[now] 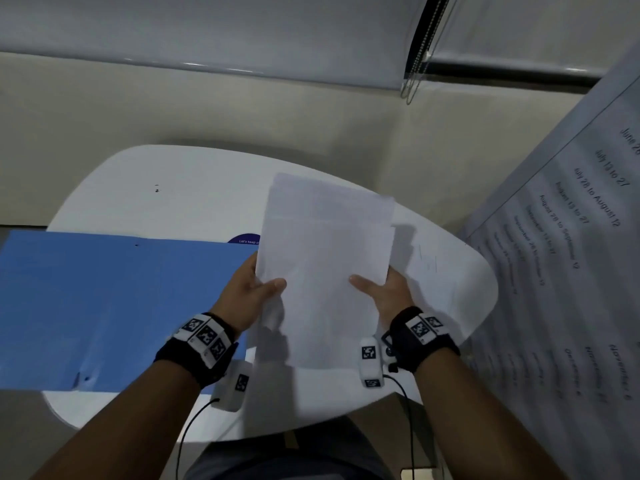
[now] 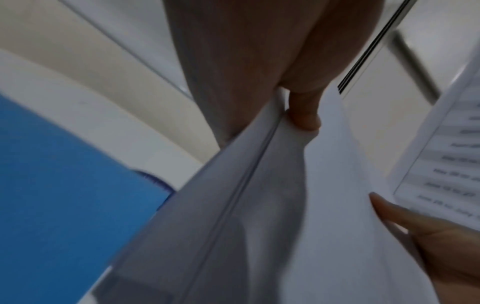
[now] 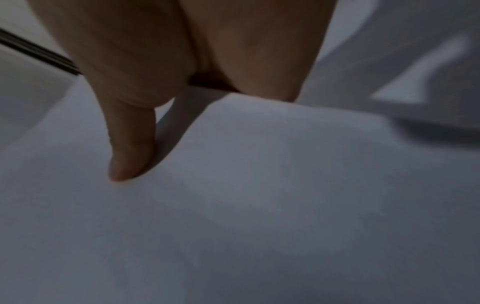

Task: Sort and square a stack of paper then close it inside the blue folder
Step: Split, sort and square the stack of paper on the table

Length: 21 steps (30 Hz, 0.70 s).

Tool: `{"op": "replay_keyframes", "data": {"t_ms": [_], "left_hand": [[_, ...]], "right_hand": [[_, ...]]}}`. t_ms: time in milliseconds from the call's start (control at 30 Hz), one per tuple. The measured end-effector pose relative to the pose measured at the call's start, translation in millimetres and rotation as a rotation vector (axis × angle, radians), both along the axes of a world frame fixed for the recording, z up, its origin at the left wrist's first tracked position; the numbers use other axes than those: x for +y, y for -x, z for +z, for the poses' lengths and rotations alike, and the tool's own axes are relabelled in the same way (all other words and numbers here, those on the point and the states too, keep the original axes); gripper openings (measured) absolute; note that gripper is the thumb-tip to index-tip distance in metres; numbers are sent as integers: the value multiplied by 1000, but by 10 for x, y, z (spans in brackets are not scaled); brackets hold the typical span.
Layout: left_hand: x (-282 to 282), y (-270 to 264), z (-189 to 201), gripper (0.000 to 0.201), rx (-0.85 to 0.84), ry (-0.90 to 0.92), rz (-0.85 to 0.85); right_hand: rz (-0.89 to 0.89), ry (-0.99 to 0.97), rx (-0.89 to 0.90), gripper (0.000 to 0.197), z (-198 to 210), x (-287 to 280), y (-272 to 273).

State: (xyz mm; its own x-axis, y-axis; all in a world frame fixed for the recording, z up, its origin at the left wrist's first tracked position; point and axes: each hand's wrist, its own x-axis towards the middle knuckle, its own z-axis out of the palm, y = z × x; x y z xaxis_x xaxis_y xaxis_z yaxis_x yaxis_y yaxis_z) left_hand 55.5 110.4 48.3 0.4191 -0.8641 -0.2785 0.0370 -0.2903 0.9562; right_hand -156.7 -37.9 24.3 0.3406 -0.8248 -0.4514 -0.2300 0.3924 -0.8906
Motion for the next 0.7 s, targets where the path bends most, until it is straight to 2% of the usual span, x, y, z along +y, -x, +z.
{"op": "replay_keyframes", "data": {"t_ms": [100,167,233,467,567,700], "left_hand": [[-71,-8,252,34,-82,103,26],[-148,31,342,31,-177,151,88],[-215,74,338,26,-204,179,154],[-284,197,75,55,-60,109,127],[-341,203,109,49,33,163,127],[-395,278,274,32,122,252,125]], "right_hand": [[-111,143,-138,29,410,2,11],[-139,242,-179,26,595,29,37],[-151,312,-208,29,706,73,66],[-160,298,-120,42,603,147,130],[-185,325,-161,40,666,127,121],[-231,369,-245,21,770,128,77]]}}
